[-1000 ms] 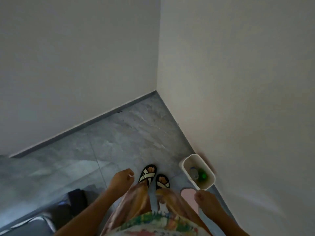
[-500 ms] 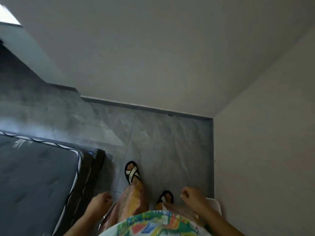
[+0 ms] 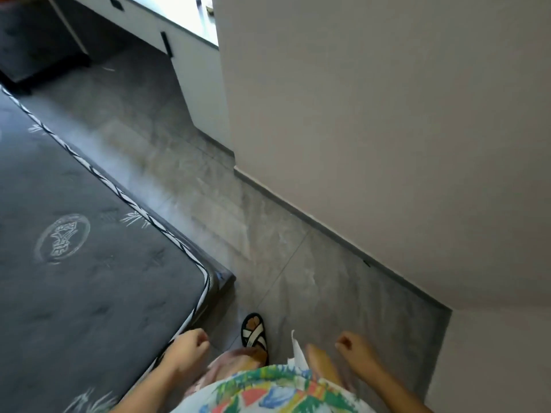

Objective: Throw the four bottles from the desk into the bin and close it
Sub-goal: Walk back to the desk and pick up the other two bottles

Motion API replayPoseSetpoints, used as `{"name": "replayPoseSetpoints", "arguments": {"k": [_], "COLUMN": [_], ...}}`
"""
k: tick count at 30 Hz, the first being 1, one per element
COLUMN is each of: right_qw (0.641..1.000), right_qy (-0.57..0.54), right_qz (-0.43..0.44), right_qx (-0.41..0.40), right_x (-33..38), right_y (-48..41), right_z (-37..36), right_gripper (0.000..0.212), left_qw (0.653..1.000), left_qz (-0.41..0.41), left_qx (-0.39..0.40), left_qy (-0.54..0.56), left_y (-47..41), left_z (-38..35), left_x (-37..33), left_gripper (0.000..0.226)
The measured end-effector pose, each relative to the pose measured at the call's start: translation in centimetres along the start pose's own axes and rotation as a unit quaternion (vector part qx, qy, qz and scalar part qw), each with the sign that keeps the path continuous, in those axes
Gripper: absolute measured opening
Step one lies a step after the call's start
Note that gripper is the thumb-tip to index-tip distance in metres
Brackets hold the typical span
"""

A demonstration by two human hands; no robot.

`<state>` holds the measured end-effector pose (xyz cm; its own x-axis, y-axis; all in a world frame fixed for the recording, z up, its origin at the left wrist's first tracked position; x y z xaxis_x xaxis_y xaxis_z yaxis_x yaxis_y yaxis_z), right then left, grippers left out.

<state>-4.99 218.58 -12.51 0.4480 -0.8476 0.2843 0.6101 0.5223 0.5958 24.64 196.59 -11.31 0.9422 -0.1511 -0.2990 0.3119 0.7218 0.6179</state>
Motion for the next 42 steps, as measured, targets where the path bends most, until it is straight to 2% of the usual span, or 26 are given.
{"name": "replayPoseSetpoints", "arguments": {"k": [6,9,12,18,20,22,24,27,33,42], "right_qw": [0.999,0.996,0.994,0.986,0.981,0.975,0.966,0.954,0.926,0.910], "right_qy": [0.042,0.075,0.093,0.133,0.150,0.163,0.176,0.189,0.215,0.253], "right_qz": [-0.024,-0.016,-0.007,0.062,0.088,0.120,0.157,0.203,0.286,0.305], "right_qx": [0.015,0.038,0.053,0.081,0.083,0.095,0.103,0.116,0.125,0.124], "right_x": [3.8,6.0,8.0,14.9,18.2,22.0,26.0,32.6,44.2,60.5], "right_y": [-5.3,-8.3,-12.1,-21.6,-24.6,-27.4,-30.0,-33.0,-37.6,-45.1], "right_z": [3.2,5.0,6.8,13.4,15.6,17.2,18.1,18.8,17.9,15.2], "right_gripper": [0.034,0.037,0.030,0.014,0.015,0.025,0.027,0.012,0.012,0.017], "left_qw": [0.998,0.997,0.995,0.990,0.986,0.982,0.973,0.956,0.922,0.898], "left_qz": [-0.016,-0.014,-0.009,0.056,0.087,0.113,0.151,0.212,0.299,0.332], "left_qx": [-0.030,-0.041,-0.049,-0.058,-0.060,-0.057,-0.060,-0.058,-0.073,-0.106], "left_qy": [0.045,0.069,0.083,0.113,0.131,0.143,0.166,0.196,0.235,0.268], "left_y": [-6.9,-10.5,-14.3,-21.1,-22.2,-22.8,-23.2,-23.0,-24.6,-34.4], "left_z": [4.9,6.8,8.7,12.7,13.8,14.7,15.3,15.7,17.2,26.8], "left_x": [-3.9,-5.8,-7.6,-10.0,-10.4,-10.6,-10.2,-9.2,-6.3,1.6], "left_gripper": [0.014,0.015,0.014,0.016,0.016,0.015,0.020,0.022,0.028,0.031]}}
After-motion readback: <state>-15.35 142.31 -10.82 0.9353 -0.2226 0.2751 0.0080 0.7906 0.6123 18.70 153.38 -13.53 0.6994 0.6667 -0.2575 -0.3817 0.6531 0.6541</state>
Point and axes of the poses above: each hand's wrist, its own y-axis away from the middle knuckle, its own z-axis out of the back of the hand, x = y × z, the point moved 1 cm from there along -y, towards the middle knuckle, and after that the axes turned 13 degrees about -x, right-handed, at the moved point
